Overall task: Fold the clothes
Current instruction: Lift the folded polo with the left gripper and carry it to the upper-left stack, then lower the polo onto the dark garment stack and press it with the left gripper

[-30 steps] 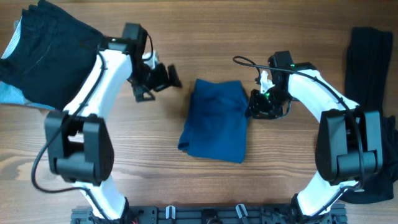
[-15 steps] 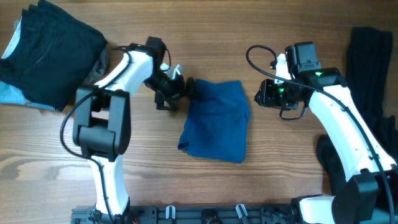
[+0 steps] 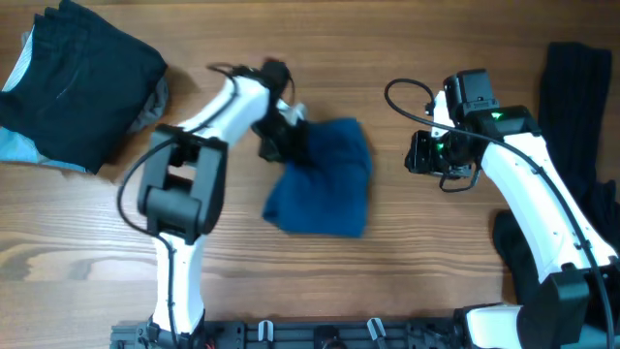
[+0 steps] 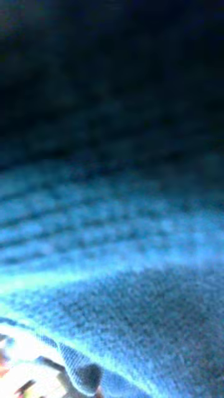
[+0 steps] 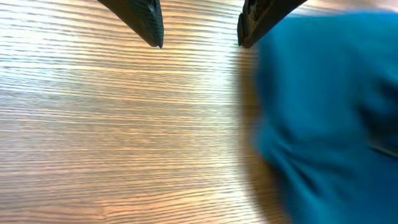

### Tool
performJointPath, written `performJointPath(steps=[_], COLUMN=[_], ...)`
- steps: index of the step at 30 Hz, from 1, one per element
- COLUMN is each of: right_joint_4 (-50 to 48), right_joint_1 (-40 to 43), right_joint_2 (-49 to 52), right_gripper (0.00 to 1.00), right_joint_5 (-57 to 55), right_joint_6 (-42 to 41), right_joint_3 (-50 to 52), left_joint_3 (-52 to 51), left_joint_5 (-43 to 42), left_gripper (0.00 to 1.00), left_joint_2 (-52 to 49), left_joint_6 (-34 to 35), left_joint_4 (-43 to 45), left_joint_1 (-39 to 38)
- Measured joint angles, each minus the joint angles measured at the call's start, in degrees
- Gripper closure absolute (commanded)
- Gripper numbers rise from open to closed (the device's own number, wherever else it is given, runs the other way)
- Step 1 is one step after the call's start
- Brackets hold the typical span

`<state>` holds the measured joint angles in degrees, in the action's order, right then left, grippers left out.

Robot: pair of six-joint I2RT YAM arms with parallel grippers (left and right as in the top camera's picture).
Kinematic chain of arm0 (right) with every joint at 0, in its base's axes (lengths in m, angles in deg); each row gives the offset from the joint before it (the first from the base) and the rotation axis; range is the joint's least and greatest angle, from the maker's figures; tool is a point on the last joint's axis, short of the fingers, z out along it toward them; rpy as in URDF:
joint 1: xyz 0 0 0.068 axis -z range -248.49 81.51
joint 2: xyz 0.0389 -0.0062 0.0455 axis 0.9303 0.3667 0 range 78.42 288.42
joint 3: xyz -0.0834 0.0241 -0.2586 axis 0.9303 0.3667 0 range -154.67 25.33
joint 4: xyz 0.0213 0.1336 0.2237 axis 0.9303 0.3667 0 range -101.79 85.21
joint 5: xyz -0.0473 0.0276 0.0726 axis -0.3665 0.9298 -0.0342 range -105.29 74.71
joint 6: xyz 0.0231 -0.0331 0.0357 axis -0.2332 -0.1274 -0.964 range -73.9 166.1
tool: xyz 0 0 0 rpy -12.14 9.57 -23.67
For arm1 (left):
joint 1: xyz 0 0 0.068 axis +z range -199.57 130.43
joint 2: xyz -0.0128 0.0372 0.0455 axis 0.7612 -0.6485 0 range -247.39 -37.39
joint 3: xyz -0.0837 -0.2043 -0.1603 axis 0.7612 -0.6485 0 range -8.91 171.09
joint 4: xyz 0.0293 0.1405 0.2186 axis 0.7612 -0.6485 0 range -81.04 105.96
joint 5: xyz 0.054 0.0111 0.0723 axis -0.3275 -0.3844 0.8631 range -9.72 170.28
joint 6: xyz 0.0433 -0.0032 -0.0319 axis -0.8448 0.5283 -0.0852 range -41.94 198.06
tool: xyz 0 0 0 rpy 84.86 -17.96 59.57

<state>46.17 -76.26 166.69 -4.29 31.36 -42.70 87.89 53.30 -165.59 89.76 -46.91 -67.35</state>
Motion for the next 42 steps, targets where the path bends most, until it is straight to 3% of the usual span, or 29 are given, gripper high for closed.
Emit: performJointPath(steps=[4, 8, 18, 33, 34, 35, 36, 37, 39, 42], right_joint_4=[0.1, 0.1, -0.1, 1.0, 1.1, 1.3, 1.3, 1.3, 1.3, 1.4], right_joint_1=[0.0, 0.0, 0.0, 0.0, 0.0, 0.0, 0.0, 0.0, 0.0, 0.0], right_joint_2=[0.0, 0.0, 0.0, 0.0, 0.0, 0.0, 0.0, 0.0, 0.0, 0.0], right_gripper=[0.56, 0.56, 0.56, 0.55, 0.55, 0.55, 0.55, 0.55, 0.55, 0.55], right_joint_5=[-1.5, -2.1, -2.3, -2.3, -2.3, -2.3, -2.3, -2.3, -2.3, -2.3], right_joint_6=[-0.2, -0.2, -0.9, -1.1, -1.1, -1.1, -1.1, -1.1, -1.1, -1.1], right_joint_3=[0.0, 0.0, 0.0, 0.0, 0.0, 0.0, 0.0, 0.0, 0.0, 0.0], left_joint_3=[7.2, 9.7, 10.3, 10.3, 10.3, 10.3, 10.3, 10.3, 10.3, 10.3], left_joint_5=[12.3, 18.0, 19.8, 19.6, 19.6, 19.4, 19.4, 19.4, 19.5, 19.6], left_gripper=[0.96, 0.96, 0.96, 0.93, 0.91, 0.79, 0.65, 0.41, 0.18, 0.08], left_joint_2=[5.6, 15.5, 19.2, 12.9, 12.5, 12.0, 11.8, 11.8, 11.8, 11.8], left_joint_6=[0.4, 0.6, 0.6, 1.3, 1.5, 1.7, 2.0, 2.4, 2.4, 4.2], left_joint_4=[-0.1, 5.4, 20.8, 21.8, 21.8, 21.8, 21.8, 21.8, 21.8, 21.7], left_joint_1=[9.8, 19.8, 37.3, 49.7, 50.2, 51.1, 51.9, 52.5, 53.9, 56.9])
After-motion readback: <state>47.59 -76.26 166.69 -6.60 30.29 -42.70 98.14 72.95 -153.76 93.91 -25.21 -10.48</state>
